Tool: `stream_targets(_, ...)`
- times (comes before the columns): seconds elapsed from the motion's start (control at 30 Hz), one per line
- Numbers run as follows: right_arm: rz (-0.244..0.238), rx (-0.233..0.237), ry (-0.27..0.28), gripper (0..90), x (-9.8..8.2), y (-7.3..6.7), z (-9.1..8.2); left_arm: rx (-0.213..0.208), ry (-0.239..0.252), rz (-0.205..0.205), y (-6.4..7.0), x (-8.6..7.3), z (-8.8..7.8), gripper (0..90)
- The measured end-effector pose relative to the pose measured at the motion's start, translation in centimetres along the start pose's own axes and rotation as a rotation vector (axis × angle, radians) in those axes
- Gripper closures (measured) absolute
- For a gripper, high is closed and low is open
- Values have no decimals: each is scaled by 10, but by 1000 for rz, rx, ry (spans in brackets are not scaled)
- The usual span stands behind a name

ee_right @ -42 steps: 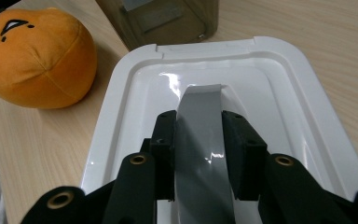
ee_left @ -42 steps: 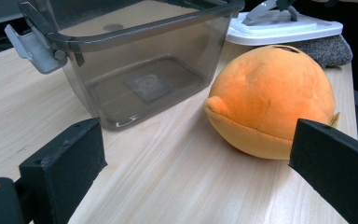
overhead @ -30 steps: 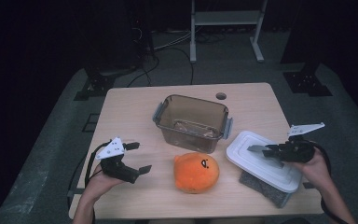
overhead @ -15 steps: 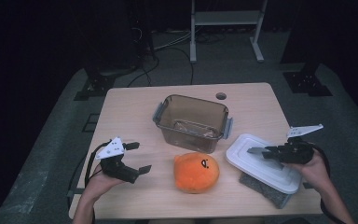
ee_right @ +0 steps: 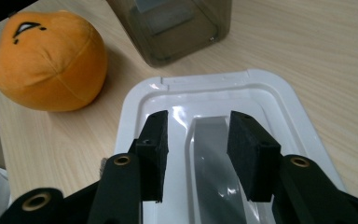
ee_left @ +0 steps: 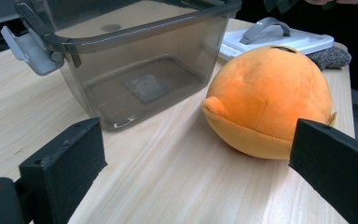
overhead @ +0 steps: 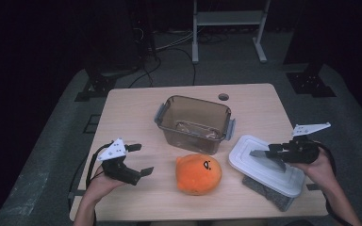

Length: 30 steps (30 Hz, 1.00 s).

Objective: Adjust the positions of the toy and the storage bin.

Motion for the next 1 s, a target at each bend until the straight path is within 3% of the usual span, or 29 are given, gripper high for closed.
stream_targets(0.57,-84,61,54,508,38,-26,-2,4,-2,1,-1,0,0,27)
stream_targets(1.0,-179,144,61,479,67,-55,11,5,1,2,-1,0,-1,26)
Point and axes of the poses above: each handheld gripper's, and its own axes: z roughly forward along the jaws, x roughly out of its top, y roughly to its right, the point moved 1 cm from there along z, roughly forward along the jaws, and after that the axes turned 11 degrees about -z, right-handed, at the moved point
